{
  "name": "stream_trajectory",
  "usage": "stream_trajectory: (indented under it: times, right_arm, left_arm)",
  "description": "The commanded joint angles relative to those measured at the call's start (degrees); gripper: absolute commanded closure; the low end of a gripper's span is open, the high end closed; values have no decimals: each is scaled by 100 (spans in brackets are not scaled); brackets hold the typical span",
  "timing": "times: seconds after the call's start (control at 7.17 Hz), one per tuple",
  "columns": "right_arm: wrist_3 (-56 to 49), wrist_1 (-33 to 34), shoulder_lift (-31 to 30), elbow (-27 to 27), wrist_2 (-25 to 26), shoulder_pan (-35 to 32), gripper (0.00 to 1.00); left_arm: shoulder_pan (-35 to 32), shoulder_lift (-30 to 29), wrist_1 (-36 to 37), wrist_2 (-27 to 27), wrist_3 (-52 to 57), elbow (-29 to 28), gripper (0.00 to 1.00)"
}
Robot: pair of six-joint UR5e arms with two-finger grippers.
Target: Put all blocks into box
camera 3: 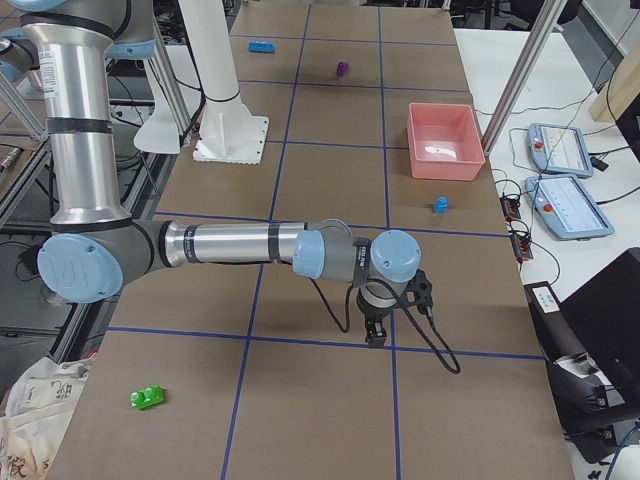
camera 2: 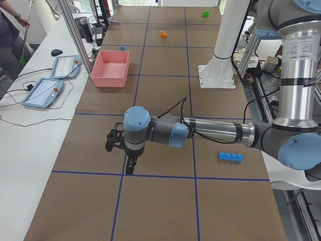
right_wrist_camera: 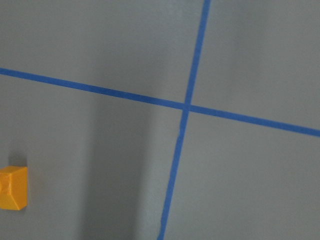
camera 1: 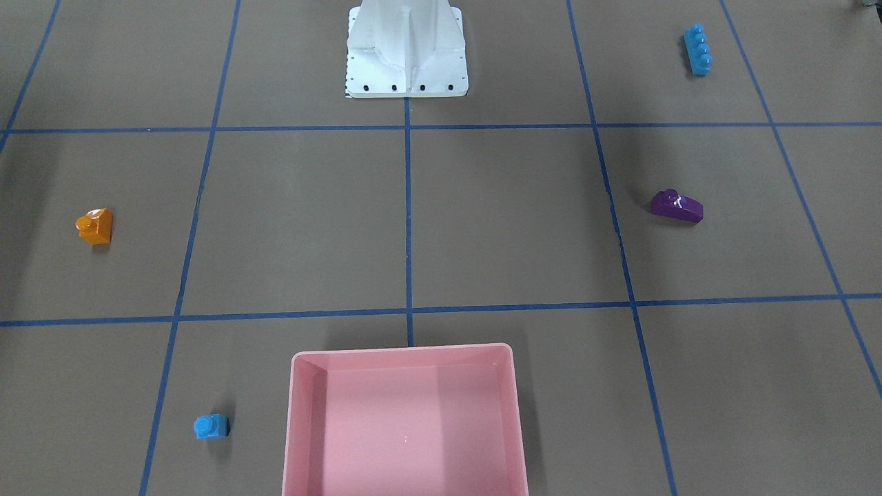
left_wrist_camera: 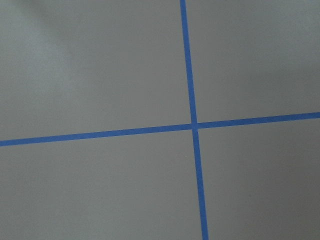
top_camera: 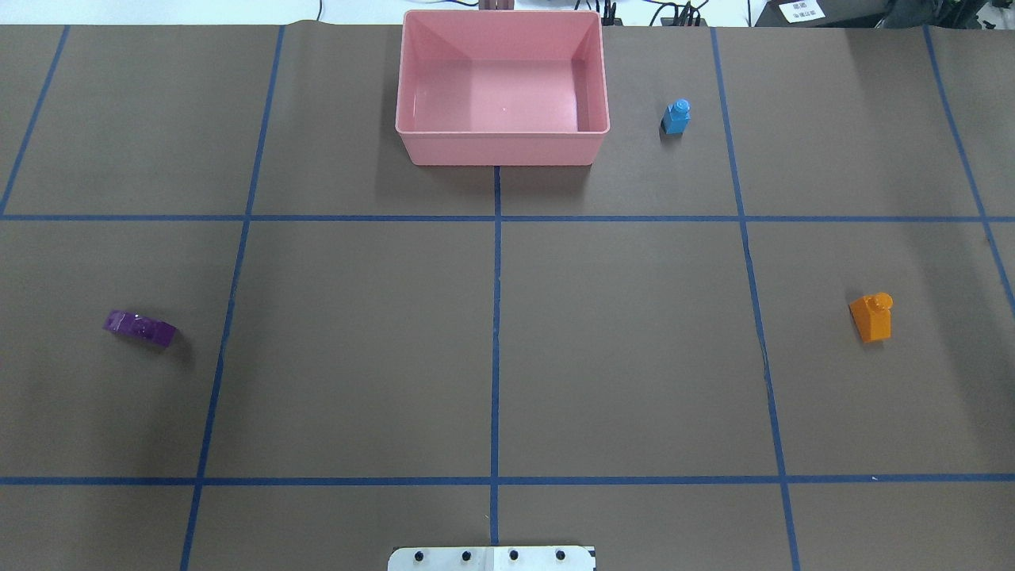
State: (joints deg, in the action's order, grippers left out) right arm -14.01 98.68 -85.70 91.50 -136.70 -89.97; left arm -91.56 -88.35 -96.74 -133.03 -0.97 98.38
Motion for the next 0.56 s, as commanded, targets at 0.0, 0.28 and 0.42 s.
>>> stream_trajectory:
  times: [0.0, 0.28, 0.42]
  right_arm:
    - [604, -739, 437, 61, 38, 618, 0]
    - [2099, -1128, 589, 95, 38, 1224, 0]
    - [2634, -1453, 546, 96, 73, 1549, 0]
  left_arm:
    - [190, -252, -12, -56, -139, 85, 0]
    - [452, -305, -38, -56, -140, 182, 0]
    - [742, -357, -56, -39, -732, 190, 0]
